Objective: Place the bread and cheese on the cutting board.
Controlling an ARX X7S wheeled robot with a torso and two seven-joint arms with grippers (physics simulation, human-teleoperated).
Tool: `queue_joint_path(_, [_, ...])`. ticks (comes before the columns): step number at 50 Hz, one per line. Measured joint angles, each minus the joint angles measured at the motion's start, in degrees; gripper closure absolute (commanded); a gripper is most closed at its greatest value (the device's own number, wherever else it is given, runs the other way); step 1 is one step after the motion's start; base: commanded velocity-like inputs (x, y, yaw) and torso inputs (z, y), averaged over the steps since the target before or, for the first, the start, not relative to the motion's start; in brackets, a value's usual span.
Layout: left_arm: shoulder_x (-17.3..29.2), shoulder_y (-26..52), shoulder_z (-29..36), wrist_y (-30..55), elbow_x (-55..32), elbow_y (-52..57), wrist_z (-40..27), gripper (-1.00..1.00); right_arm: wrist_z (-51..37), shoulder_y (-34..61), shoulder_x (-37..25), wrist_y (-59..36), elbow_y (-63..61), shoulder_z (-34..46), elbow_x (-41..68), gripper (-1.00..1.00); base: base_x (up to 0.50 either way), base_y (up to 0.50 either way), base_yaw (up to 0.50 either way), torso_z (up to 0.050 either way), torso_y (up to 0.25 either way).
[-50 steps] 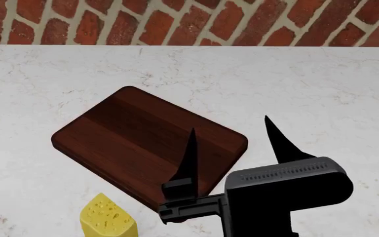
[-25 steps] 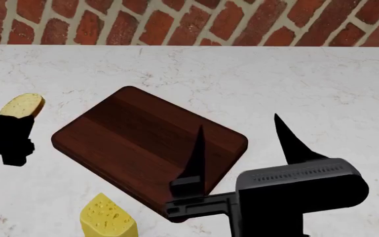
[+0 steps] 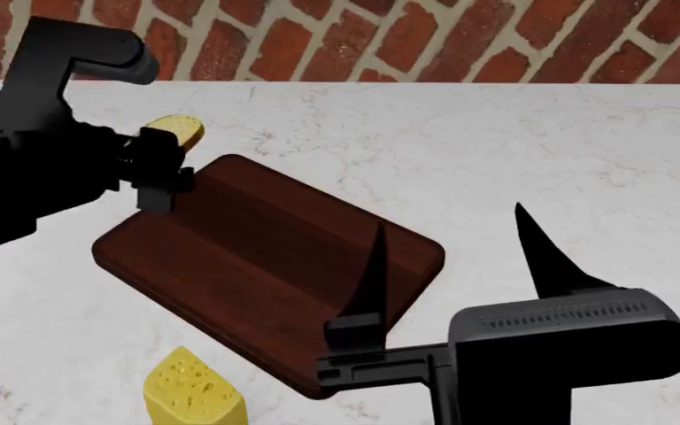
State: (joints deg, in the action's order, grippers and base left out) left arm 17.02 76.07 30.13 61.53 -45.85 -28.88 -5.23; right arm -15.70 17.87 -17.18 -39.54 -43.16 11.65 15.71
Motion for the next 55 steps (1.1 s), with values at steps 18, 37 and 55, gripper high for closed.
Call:
queue_joint_path(18, [-12.8,8.7,10.7,-15.7,11.4,-34.8,12.9,1.00,-0.6,-0.4,-0.6,0.0,-1.1,-1.2,1.0,-1.00,0.00,0.00,0.00,0.000,0.000])
queue_joint_path(37, [-15.4,7.9,12.5,-19.8,15.0,-44.0,16.0,1.00,-0.9,-0.4,-0.9,0.2,-1.2,-1.3,1.6,-1.00,0.00,0.00,0.00,0.000,0.000])
queue_joint_path(55, [-15.8,6.0,11.8,-20.4,16.9,-45.1,16.7,1.00,-1.3,-0.2,-1.2,0.1,-1.4,-1.0,1.9,-1.00,0.00,0.00,0.00,0.000,0.000])
